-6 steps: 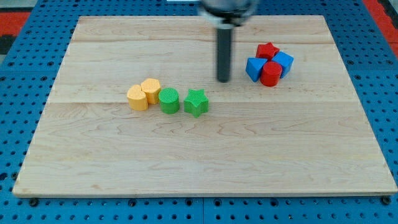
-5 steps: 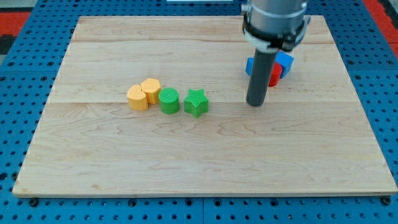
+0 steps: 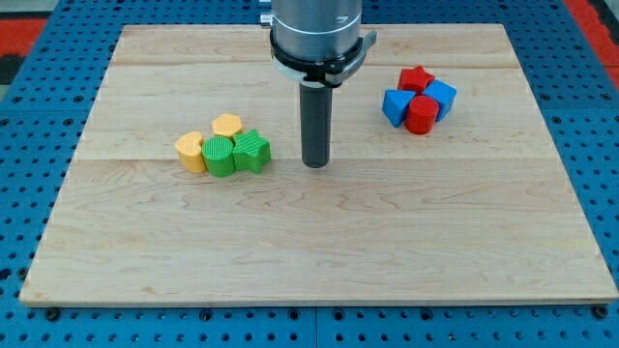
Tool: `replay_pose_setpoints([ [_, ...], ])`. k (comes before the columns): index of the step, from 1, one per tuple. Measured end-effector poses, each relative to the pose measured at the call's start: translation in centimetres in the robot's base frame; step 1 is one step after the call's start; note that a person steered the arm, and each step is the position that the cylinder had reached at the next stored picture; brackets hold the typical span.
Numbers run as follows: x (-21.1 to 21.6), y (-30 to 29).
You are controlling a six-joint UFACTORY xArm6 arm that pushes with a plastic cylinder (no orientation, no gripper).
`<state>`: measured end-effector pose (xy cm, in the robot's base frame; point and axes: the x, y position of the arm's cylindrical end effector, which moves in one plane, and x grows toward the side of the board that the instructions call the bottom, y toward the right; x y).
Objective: Push the green star into the green circle
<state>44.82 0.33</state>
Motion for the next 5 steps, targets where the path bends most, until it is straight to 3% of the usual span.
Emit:
replay_pose_setpoints([
  [4, 0.5, -0.5],
  [5, 0.2, 2.8],
])
